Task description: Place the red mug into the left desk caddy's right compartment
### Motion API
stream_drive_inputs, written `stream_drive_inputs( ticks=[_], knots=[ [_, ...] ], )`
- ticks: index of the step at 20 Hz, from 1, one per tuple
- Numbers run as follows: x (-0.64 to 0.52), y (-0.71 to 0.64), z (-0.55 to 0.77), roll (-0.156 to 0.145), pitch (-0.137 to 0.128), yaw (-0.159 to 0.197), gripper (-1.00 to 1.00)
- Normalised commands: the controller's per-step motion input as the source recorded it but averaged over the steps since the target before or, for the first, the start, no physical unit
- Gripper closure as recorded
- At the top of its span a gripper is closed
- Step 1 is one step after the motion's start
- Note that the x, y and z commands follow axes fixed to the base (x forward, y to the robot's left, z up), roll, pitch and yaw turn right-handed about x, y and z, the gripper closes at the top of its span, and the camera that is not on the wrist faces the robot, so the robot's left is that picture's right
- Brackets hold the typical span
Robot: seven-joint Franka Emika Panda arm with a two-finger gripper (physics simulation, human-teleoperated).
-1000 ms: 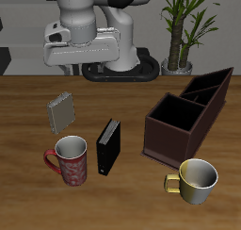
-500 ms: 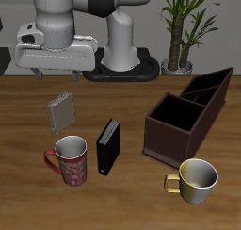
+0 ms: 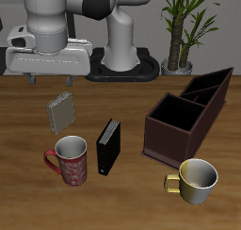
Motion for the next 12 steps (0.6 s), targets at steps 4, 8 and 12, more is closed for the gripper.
stream_drive_inputs(
  ticks=[4,8,12],
  knots=[
    [0.19,-0.06,-0.04,0.007,-0.043,-0.03,-1.0],
    [0.11,-0.04,-0.13,0.024,-0.028,-0.011,-1.0],
    [0.14,0.02,-0.26,0.017,-0.008,-0.008,-1.0]
  ],
)
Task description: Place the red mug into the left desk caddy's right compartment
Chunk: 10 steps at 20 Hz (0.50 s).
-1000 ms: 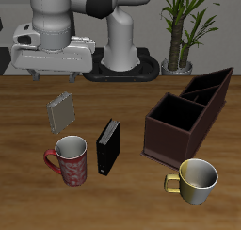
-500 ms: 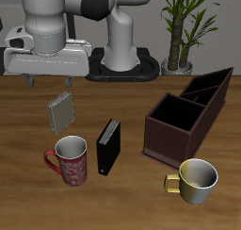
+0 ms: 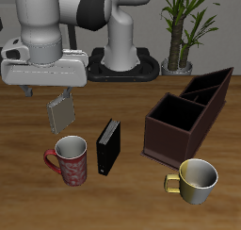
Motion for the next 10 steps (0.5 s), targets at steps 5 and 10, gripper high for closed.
stream_drive_inputs(
  ticks=[5,10],
  knots=[
    [0.1,-0.03,-0.32,-0.014,0.005,-0.027,-1.0],
    [-0.01,-0.08,-0.35,-0.02,-0.005,-0.061,-1.0]
  ],
)
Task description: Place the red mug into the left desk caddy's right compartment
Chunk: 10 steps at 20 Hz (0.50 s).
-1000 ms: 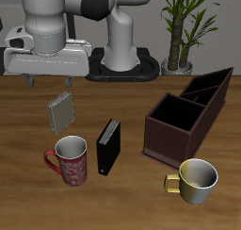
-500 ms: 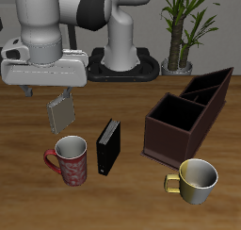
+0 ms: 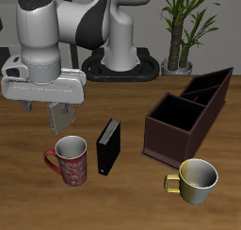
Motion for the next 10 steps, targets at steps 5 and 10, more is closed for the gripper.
stream_drive_inputs(
  ticks=[5,10],
  knots=[
    [0.02,0.03,-0.29,0.005,0.006,-0.012,-1.0],
    [0.01,0.12,-0.29,0.001,0.01,-0.022,-1.0]
  ],
)
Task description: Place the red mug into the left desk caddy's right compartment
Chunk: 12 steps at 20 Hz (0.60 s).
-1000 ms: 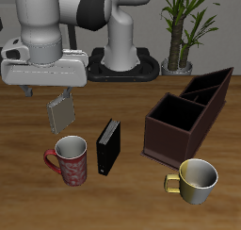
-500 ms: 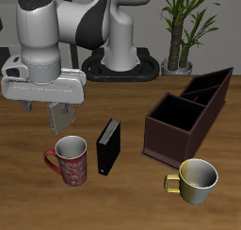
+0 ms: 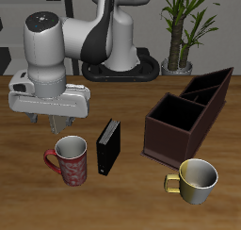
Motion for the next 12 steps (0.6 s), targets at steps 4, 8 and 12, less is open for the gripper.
stream_drive_inputs(
  ticks=[4,8,12],
  knots=[
    [-0.05,0.1,-0.18,-0.019,-0.015,-0.014,-1.0],
    [-0.03,0.05,-0.13,0.003,-0.012,-0.044,-1.0],
    [0.03,-0.08,-0.14,-0.032,0.001,-0.03,-1.0]
  ],
)
